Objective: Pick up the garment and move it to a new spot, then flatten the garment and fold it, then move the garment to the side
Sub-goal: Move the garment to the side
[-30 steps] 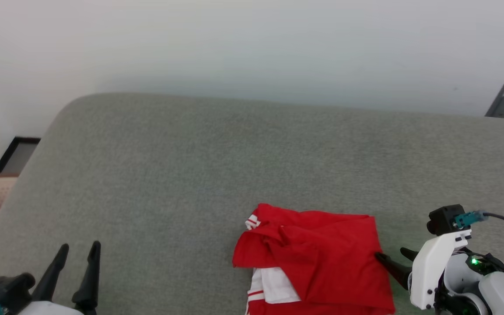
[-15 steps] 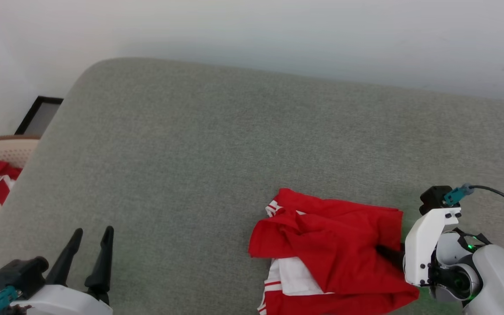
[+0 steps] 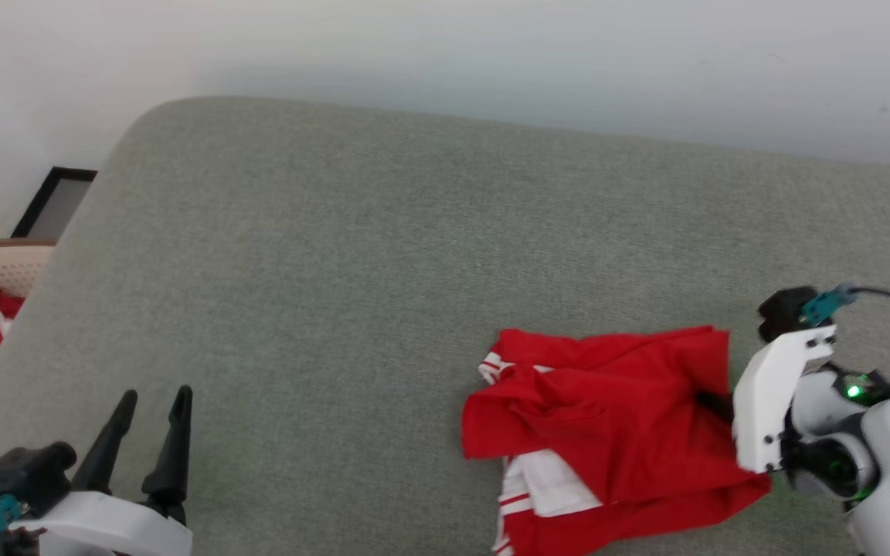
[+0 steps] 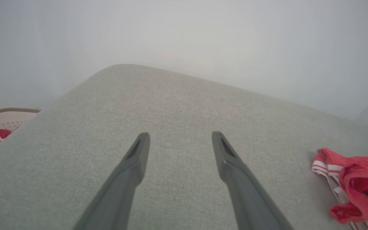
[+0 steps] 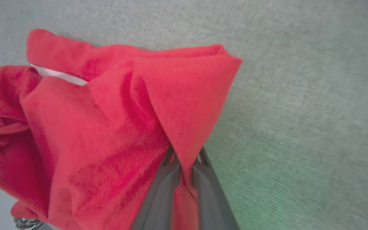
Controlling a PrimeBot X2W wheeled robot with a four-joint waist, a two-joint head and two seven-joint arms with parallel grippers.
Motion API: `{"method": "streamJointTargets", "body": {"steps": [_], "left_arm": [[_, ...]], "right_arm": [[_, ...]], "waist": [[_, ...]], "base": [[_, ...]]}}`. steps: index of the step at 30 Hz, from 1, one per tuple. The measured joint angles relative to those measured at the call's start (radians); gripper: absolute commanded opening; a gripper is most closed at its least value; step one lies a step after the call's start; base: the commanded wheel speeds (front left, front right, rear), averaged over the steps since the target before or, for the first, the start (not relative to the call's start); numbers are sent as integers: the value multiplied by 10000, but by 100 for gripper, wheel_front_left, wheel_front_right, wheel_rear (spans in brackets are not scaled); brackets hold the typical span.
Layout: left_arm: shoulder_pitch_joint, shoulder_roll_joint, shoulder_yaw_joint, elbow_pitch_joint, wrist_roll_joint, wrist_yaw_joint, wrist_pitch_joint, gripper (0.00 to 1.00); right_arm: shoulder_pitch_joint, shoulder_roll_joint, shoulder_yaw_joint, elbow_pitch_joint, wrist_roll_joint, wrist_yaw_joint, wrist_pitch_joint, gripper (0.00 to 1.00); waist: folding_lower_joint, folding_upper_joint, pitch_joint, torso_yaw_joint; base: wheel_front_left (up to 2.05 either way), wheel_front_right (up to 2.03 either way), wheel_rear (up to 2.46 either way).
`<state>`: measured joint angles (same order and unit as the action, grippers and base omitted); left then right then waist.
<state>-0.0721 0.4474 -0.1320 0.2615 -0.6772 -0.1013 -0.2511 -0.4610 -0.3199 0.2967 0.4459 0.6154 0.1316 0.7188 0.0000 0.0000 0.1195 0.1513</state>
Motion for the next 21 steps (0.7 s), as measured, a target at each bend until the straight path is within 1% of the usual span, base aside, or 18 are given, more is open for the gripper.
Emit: {"method": "streamJointTargets", "body": {"steps": [7,14,18,21], "left_arm": [[-308,69,-180,-54,65,-56,-17,100],[-878,161,-487,19,121,-146,-31,100],[-1323,186,-800,40,205,-186,-31,100],[-1732,161,-1074,46,295,-222,-31,100]], "right_arm": [[-101,-861,-476,-1193,-146,-2,487,0],[-433,-1766,-999,-2025,-428,0,794,0],[-764,-2395,-1210,-2165,-581,0,623,0],[-1024,-2901,-1129,-2169,-769,0,389,0]], "waist": [[0,0,92,-348],[0,0,332,-763],[0,0,545,-1031],[0,0,743,-1236]], "base": [[0,0,0],[0,0,0],[0,0,0],[0,0,0]]}}
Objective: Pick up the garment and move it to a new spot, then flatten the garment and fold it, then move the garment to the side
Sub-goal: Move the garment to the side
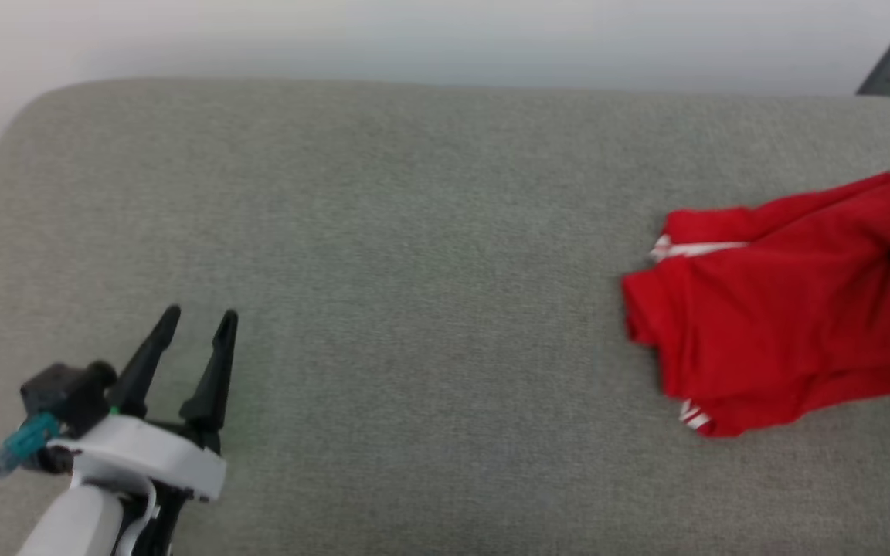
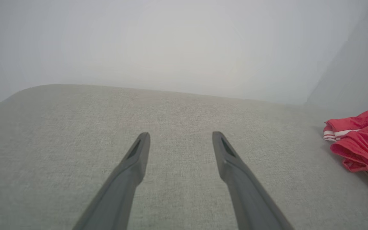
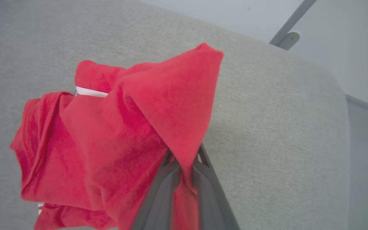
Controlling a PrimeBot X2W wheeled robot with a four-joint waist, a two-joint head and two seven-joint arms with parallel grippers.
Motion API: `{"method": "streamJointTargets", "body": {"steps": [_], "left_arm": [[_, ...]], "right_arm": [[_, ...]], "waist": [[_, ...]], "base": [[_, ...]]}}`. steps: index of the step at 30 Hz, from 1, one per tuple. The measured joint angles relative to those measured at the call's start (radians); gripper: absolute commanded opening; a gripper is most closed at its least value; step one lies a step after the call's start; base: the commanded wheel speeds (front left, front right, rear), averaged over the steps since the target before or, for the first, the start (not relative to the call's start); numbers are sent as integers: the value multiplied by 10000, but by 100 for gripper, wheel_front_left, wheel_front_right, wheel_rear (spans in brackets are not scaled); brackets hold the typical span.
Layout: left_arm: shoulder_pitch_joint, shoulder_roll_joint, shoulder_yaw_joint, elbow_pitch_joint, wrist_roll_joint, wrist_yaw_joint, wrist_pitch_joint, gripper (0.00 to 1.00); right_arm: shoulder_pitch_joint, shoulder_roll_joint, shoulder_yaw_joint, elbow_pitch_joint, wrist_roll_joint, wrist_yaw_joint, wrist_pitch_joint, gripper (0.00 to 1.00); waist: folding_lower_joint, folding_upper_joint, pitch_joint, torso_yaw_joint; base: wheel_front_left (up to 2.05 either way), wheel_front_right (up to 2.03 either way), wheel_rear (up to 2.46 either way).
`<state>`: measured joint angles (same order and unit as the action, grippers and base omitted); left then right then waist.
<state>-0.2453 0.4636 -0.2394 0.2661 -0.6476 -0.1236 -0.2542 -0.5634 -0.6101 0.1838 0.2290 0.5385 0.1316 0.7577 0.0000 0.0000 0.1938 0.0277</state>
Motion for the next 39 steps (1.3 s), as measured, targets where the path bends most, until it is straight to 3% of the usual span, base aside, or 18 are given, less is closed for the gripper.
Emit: {"method": "streamJointTargets", "body": {"steps": [6,20,28,39], "left_arm": [[-818,44,-449,58,54,-12,-2,100],[-2461,439,-1789,71,-138,-42,-27,100],[-3002,677,-2307,100,-290,-42,-58,100],[-3585,825,-2809,153,-483,-42,-73,100]], "right_arm": [[-736,-838,286,420,-309,0,-874,0],[-2580,-2403,928,2663,-1726,0,-3473,0],[-2987,-2489,688,3799,-2654,0,-4188,0],[-3089,-1624,-476,5241,-3567,0,-4821,0]], "waist": [[0,0,469,-457],[0,0,1806,-1371],[0,0,2480,-1704],[0,0,3027,-1770]], "base": [[0,0,0],[0,0,0],[0,0,0],[0,0,0]]}}
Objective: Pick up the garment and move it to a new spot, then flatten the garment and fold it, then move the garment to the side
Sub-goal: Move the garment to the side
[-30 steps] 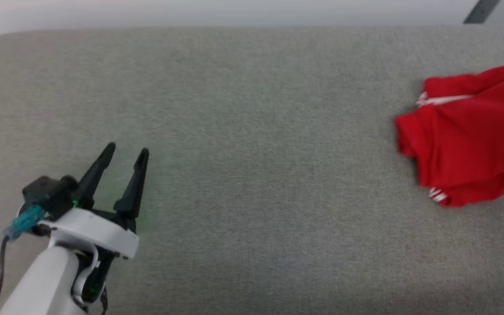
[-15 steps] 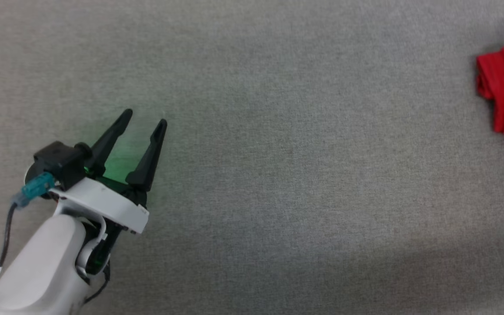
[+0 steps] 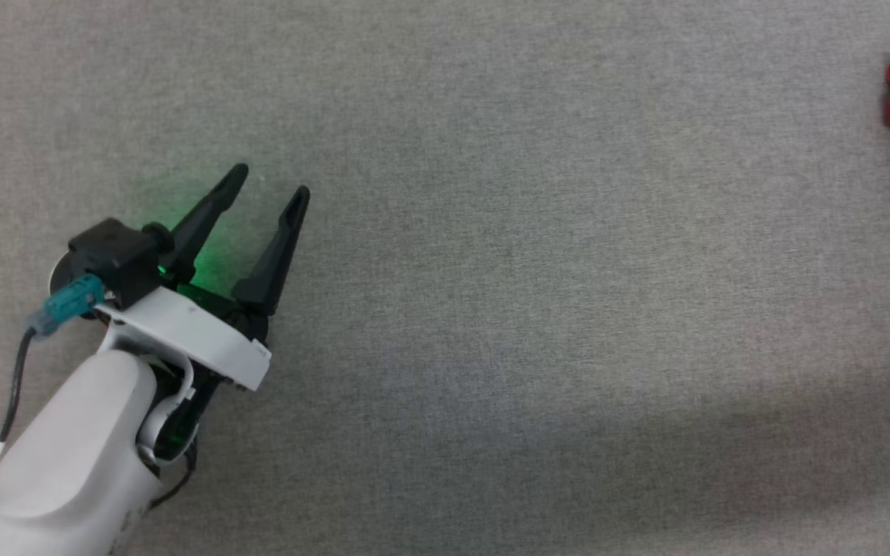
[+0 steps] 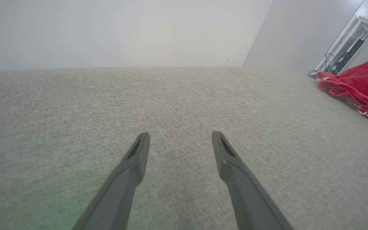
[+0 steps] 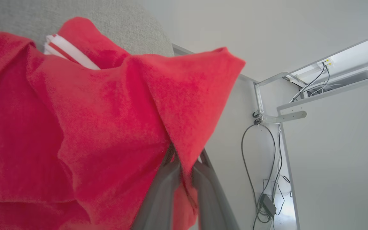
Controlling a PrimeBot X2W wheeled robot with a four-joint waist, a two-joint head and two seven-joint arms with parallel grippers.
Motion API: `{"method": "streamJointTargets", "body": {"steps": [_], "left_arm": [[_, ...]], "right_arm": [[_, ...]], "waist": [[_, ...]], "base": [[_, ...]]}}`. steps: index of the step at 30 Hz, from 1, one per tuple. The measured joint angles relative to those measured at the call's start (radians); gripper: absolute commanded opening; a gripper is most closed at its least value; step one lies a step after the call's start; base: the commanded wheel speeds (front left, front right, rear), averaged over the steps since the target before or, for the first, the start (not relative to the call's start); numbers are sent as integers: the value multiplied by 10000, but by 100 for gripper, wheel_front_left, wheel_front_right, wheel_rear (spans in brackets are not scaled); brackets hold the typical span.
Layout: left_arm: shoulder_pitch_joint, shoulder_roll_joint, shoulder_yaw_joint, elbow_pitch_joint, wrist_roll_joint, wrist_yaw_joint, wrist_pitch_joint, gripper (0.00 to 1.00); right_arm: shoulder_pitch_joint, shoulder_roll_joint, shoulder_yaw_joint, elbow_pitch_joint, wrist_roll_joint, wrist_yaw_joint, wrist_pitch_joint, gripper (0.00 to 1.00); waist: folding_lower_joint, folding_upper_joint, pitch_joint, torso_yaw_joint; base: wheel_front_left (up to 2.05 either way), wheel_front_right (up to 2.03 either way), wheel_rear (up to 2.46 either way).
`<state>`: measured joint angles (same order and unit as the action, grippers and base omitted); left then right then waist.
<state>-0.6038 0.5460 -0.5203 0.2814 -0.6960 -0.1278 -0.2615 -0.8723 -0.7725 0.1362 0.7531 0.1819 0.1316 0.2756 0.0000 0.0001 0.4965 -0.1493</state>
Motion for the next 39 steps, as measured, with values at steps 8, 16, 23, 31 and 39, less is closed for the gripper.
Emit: {"method": "streamJointTargets", "body": {"steps": [8,16,23,31,39], "left_arm": [[-141,-4,-123,38,-88,0,-2,100],[-96,-36,-35,100,-119,0,-2,100],[222,-71,232,171,-119,0,-17,100],[988,-192,744,238,-117,0,-19,100],[2114,-347,1448,318,-88,4,-19,100]], "right_arm": [[-164,731,-637,953,-527,0,-245,0],[-494,1089,-1001,1379,-1122,0,-483,100],[-600,1273,-1005,1476,-1267,0,-740,100],[-560,1687,-934,1480,-1085,0,-1367,100],[194,2286,-426,1404,-531,0,-2305,100]], "waist": [[0,0,64,209],[0,0,-167,272],[0,0,-647,295],[0,0,-1479,415],[0,0,-2569,646]], "base": [[0,0,0],[0,0,0],[0,0,0],[0,0,0],[0,0,0]]}}
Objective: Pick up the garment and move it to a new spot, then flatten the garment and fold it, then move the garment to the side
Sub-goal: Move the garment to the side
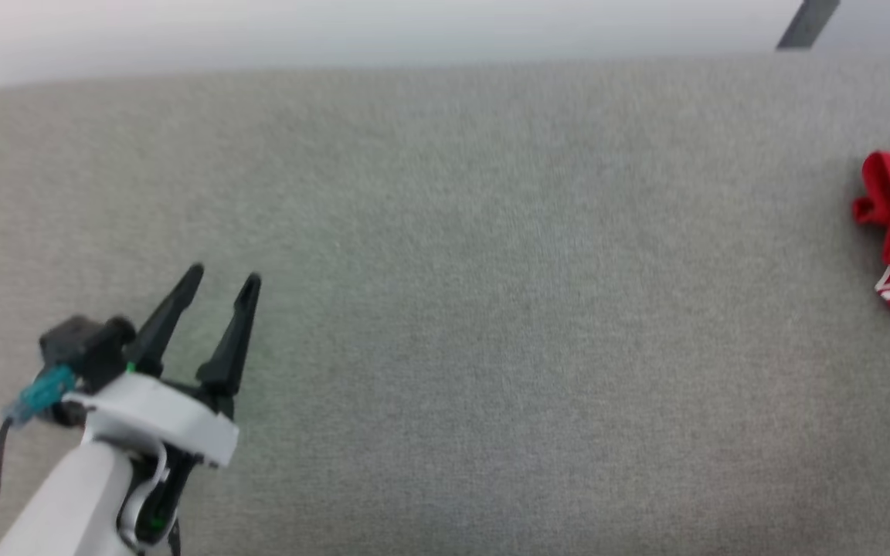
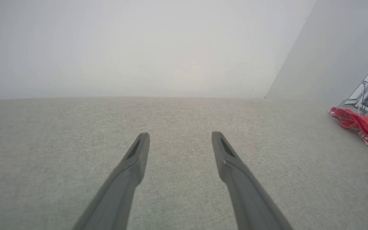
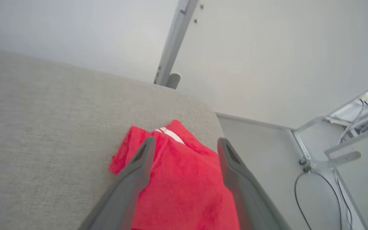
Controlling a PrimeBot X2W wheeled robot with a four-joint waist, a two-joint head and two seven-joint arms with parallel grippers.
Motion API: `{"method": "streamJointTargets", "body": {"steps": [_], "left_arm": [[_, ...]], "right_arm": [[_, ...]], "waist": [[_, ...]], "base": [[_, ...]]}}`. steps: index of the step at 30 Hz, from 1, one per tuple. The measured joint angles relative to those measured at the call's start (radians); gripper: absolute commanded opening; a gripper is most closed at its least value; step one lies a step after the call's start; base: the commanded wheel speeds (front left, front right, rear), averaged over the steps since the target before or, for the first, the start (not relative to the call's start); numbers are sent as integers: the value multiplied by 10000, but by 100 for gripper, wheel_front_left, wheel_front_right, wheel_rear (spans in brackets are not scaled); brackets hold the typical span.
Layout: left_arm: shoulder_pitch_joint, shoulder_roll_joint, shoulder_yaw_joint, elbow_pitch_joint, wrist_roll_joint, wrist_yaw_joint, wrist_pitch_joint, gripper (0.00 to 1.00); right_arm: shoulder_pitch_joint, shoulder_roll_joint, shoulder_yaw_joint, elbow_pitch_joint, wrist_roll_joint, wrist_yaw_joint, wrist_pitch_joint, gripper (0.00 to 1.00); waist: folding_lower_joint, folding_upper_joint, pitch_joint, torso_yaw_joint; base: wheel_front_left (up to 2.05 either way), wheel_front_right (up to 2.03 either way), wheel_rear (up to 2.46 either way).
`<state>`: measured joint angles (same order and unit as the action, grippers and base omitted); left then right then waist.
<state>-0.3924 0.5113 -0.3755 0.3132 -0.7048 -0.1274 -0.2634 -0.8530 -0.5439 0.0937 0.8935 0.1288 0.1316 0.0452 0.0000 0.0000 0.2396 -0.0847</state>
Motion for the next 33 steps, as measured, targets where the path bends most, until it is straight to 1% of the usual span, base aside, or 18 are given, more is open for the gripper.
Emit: {"method": "streamJointTargets", "body": {"steps": [5,10,12,16,20,26,33], "left_arm": [[886,8,552,-102,107,132,0,100],[1804,8,965,-251,219,347,0,100],[2136,21,1187,-305,221,357,0,100],[2805,38,1609,-449,309,522,0,100],[3378,33,2008,-606,476,568,0,100],[4156,-71,2594,-775,851,474,0,100],[4753,-569,3382,-817,1058,395,0,100]], "right_arm": [[775,382,508,-293,522,0,-708,100],[1761,529,945,-763,1043,0,-1549,100],[2179,596,1108,-957,1179,0,-1900,100],[2982,876,1287,-1367,1438,0,-2483,100],[3639,1187,1220,-1904,1411,0,-2859,100],[4870,1664,828,-2838,920,0,-3043,100],[6251,2086,58,-4257,389,0,-3062,100]], "waist": [[0,0,-765,163],[0,0,-1483,330],[0,0,-1745,396],[0,0,-2216,516],[0,0,-2555,606],[0,0,-2839,640],[0,0,-3013,645]], "base": [[0,0,0],[0,0,0],[0,0,0],[0,0,0],[0,0,0],[0,0,0],[0,0,0]]}}
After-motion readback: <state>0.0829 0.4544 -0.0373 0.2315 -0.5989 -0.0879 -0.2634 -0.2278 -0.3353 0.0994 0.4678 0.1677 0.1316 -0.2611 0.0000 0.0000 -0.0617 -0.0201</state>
